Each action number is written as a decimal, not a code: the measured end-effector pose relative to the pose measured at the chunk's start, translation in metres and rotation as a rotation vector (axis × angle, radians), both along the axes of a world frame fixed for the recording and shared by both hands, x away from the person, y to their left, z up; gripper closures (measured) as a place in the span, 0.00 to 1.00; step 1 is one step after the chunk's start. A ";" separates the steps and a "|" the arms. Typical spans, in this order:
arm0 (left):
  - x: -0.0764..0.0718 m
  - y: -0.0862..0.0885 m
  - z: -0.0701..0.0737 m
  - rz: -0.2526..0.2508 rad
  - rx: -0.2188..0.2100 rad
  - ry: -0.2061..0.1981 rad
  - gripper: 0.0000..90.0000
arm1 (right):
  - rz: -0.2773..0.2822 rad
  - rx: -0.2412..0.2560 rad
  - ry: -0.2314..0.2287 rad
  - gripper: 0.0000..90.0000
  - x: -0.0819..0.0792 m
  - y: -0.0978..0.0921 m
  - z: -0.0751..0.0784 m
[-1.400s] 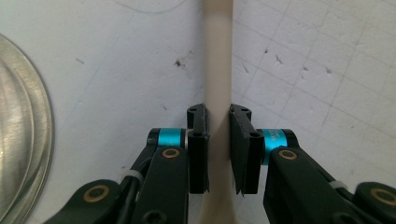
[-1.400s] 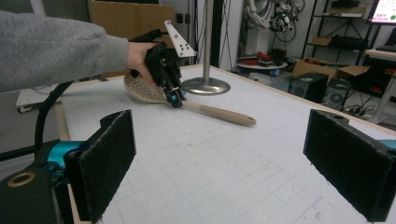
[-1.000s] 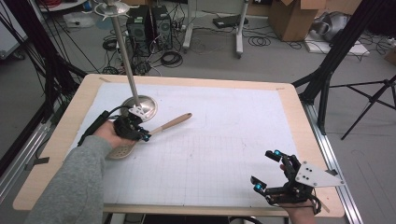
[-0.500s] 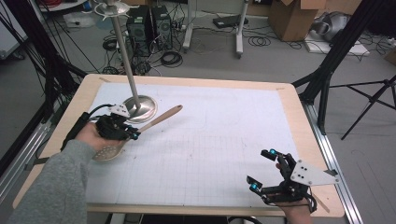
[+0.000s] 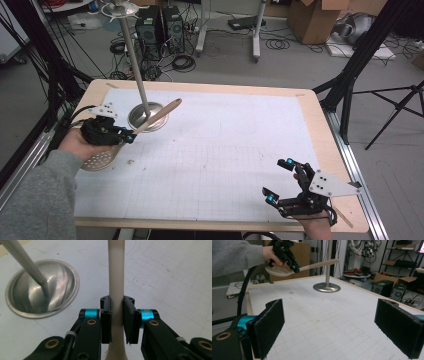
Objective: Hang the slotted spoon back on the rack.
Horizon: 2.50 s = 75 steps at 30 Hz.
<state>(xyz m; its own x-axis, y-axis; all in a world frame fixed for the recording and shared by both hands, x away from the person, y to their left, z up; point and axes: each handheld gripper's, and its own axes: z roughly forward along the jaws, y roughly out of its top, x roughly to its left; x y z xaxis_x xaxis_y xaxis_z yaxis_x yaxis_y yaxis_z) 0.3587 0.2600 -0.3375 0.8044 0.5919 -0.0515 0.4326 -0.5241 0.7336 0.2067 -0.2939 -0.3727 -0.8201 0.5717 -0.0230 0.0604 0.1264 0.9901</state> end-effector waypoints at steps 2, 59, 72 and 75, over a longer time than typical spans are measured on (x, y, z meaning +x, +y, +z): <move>-0.002 0.004 0.003 0.018 -0.005 -0.005 0.87 | 0.002 -0.002 -0.006 0.09 0.001 0.001 0.000; -0.031 0.087 0.052 0.164 -0.203 -0.164 0.87 | 0.043 0.003 -0.010 0.09 0.016 0.012 0.000; -0.031 0.108 0.061 0.187 -0.257 -0.188 0.87 | 0.076 0.011 -0.009 0.09 0.027 0.018 0.000; -0.029 0.110 0.062 0.187 -0.260 -0.198 0.87 | 0.080 0.013 -0.016 0.09 0.027 0.016 -0.001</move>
